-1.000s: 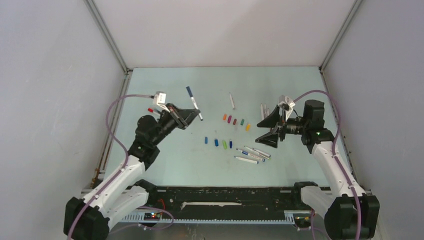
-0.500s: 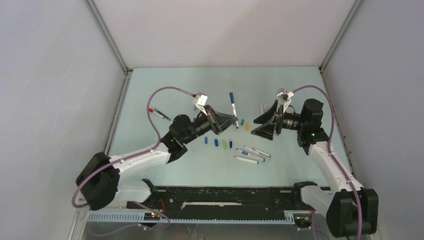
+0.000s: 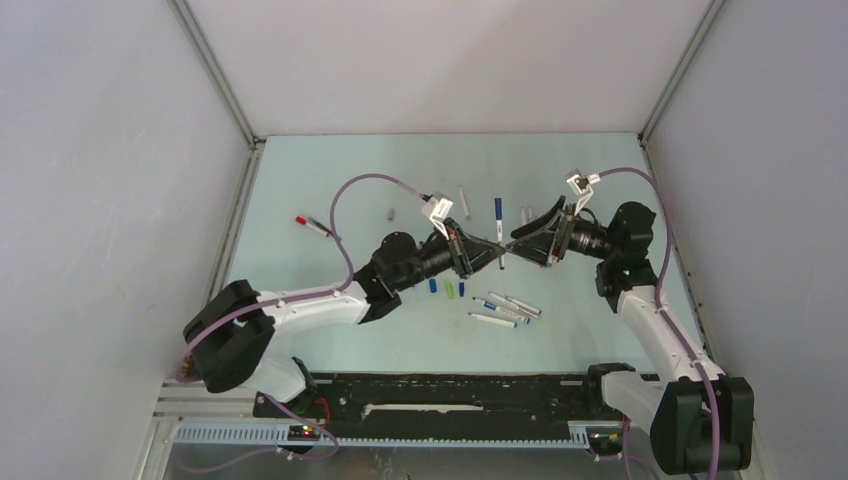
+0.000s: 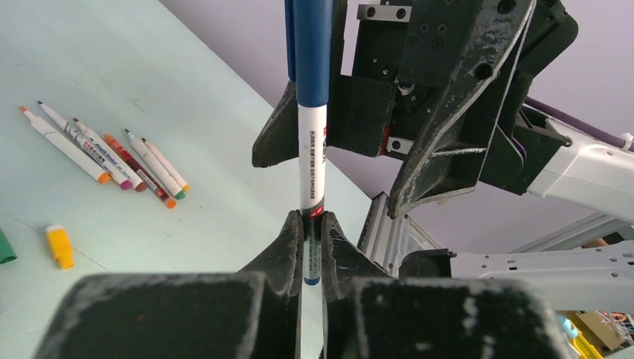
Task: Open the pen caps
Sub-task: Pick up the pen from the center of the board.
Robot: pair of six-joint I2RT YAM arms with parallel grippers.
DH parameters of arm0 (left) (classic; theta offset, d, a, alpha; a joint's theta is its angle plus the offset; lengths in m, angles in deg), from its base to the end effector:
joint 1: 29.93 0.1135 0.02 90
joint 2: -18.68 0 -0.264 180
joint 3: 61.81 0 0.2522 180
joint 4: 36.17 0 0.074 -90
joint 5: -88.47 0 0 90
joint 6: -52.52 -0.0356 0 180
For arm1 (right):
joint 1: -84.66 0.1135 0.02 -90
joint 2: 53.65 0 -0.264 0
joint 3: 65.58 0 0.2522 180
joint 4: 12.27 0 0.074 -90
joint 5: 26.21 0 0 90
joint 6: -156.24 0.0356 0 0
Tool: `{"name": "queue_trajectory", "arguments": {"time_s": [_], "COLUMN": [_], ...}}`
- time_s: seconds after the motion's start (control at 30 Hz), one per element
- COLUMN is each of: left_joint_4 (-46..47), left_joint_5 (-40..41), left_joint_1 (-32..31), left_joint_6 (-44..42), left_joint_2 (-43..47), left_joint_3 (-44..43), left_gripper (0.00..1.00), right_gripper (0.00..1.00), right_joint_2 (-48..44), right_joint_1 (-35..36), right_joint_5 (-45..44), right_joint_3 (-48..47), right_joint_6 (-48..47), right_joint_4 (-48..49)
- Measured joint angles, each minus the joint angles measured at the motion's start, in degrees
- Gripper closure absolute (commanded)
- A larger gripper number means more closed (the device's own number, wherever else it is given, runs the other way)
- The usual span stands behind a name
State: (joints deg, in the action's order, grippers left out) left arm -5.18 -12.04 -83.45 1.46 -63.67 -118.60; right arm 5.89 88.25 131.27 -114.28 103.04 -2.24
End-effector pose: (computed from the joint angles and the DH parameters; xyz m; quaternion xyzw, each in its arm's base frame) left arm 0.1856 -0.2619 0.2767 0.1522 0.6560 -0.5746 0.4651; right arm 0.2190 0.0467 0.2924 -0.2045 0.6789 0.5727 0.4114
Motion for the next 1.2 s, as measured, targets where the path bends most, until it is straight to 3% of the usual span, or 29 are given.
{"name": "queue_trajectory", "arguments": {"time_s": [0.37, 0.77, 1.2], "left_joint_4": [0.48, 0.59, 0.59], "left_joint_5": [0.90, 1.40, 1.38], "left_joint_1": [-2.36, -2.89, -2.99], "left_joint_6": [-0.37, -0.44, -0.44], "left_joint_2": [-3.52, -3.93, -4.17], "left_joint_3": [-3.34, -3.34, -3.34], "left_gripper": [1.00, 1.00, 0.99], "right_gripper": [0.58, 0.49, 0.61], "right_joint_2": [0.00, 0.00, 0.02], "right_joint_1": [2.51, 1.25, 1.95], "right_joint_5": [-1.55, -1.53, -1.27], "right_joint_3": [1.18, 1.38, 1.38], "right_joint_6": [3.69, 6.47, 7.67], "right_joint_4": [3.41, 6.19, 7.69]}}
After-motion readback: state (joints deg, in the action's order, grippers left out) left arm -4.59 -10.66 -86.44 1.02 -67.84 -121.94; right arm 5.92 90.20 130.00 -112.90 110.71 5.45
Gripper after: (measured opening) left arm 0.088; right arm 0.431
